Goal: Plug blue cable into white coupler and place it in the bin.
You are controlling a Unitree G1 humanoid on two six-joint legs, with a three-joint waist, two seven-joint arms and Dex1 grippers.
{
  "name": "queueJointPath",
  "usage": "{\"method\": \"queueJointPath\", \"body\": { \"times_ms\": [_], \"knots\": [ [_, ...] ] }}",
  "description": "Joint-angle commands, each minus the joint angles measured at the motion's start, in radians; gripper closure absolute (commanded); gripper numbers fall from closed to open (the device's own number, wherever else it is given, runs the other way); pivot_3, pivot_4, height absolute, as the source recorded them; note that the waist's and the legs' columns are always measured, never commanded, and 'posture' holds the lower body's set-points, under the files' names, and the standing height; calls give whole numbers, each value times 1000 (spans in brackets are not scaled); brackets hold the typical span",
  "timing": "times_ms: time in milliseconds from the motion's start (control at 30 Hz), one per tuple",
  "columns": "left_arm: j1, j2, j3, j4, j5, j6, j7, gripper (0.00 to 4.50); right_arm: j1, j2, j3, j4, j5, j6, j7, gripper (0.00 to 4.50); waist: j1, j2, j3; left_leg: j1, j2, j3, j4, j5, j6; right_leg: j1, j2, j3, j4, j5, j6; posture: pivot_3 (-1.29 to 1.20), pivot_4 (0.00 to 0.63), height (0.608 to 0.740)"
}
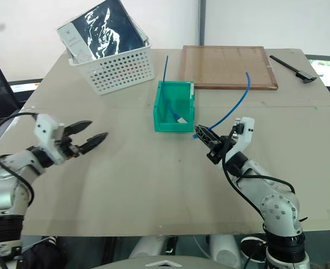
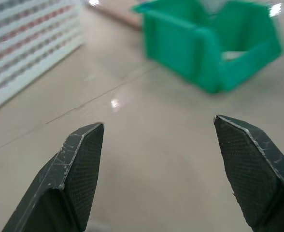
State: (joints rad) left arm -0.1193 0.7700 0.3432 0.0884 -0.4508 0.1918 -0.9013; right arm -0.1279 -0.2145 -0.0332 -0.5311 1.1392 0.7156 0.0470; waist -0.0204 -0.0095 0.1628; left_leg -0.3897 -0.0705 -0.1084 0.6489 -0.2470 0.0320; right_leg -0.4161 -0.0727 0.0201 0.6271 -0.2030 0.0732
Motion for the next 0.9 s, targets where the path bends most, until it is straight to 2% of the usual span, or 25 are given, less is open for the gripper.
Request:
{"method": "queueJointPath", "body": {
  "times_ms": [33, 167, 367, 600, 633, 733, 833, 867, 900],
  "knots": [
    [5, 44, 22, 125, 43, -73, -49, 787, -26, -2, 12, -5, -10, -6, 43, 4500, 3, 0, 0, 0, 0, 0, 0, 0, 0, 0, 0, 0, 0, 0, 0, 0, 150, 740],
    [-12, 59, 12, 224, 71, -130, -89, 787, -29, -4, 14, -2, -21, -4, 54, 4500, 7, 0, 0, 0, 0, 0, -1, 0, 0, -1, 0, 0, 0, 0, 0, 0, 150, 740],
    [-127, 72, -50, 434, 155, -237, -134, 787, -4, -4, 12, -26, -37, -10, 49, 4500, 9, -1, 0, 0, 1, 0, -1, 0, 0, -1, 0, 0, 0, 1, -1, 0, 150, 740],
    [-222, 50, -121, 547, 211, -316, -155, 787, 11, -5, 11, -47, -50, -13, 43, 4500, 6, -1, 0, 0, 1, 1, -1, 0, -1, -2, 0, 0, 0, 1, -2, 0, 150, 740],
    [-228, 48, -129, 552, 213, -319, -162, 1310, 14, -5, 10, -51, -51, -13, 42, 4500, 6, -1, 0, -1, 1, 1, -1, 0, -1, -2, 0, 1, 0, 2, -2, 0, 150, 740],
    [-235, 45, -142, 566, 219, -329, -173, 2376, 22, -6, 8, -62, -51, -12, 37, 4500, 5, -1, 0, -1, 1, 1, -1, 0, -1, -2, 0, 1, 0, 2, -2, 0, 150, 740],
    [-236, 36, -150, 522, 199, -318, -200, 3963, 33, -17, 4, -76, -60, -13, 41, 4500, 6, -1, -1, -1, 2, 1, -1, 0, -1, -3, 0, 1, 0, 2, -2, 0, 150, 740],
    [-236, 30, -153, 491, 184, -298, -215, 4137, 37, -24, 6, -80, -70, -15, 49, 4500, 6, -1, -1, -1, 2, 1, -1, 0, -1, -3, 0, 1, 0, 2, -2, 0, 150, 740],
    [-233, 23, -157, 455, 171, -275, -229, 4108, 39, -32, 9, -83, -81, -19, 59, 4500, 7, -1, 0, -1, 2, 1, -1, 0, -1, -3, 0, 1, 0, 2, -2, 0, 150, 740]
  ]
}}
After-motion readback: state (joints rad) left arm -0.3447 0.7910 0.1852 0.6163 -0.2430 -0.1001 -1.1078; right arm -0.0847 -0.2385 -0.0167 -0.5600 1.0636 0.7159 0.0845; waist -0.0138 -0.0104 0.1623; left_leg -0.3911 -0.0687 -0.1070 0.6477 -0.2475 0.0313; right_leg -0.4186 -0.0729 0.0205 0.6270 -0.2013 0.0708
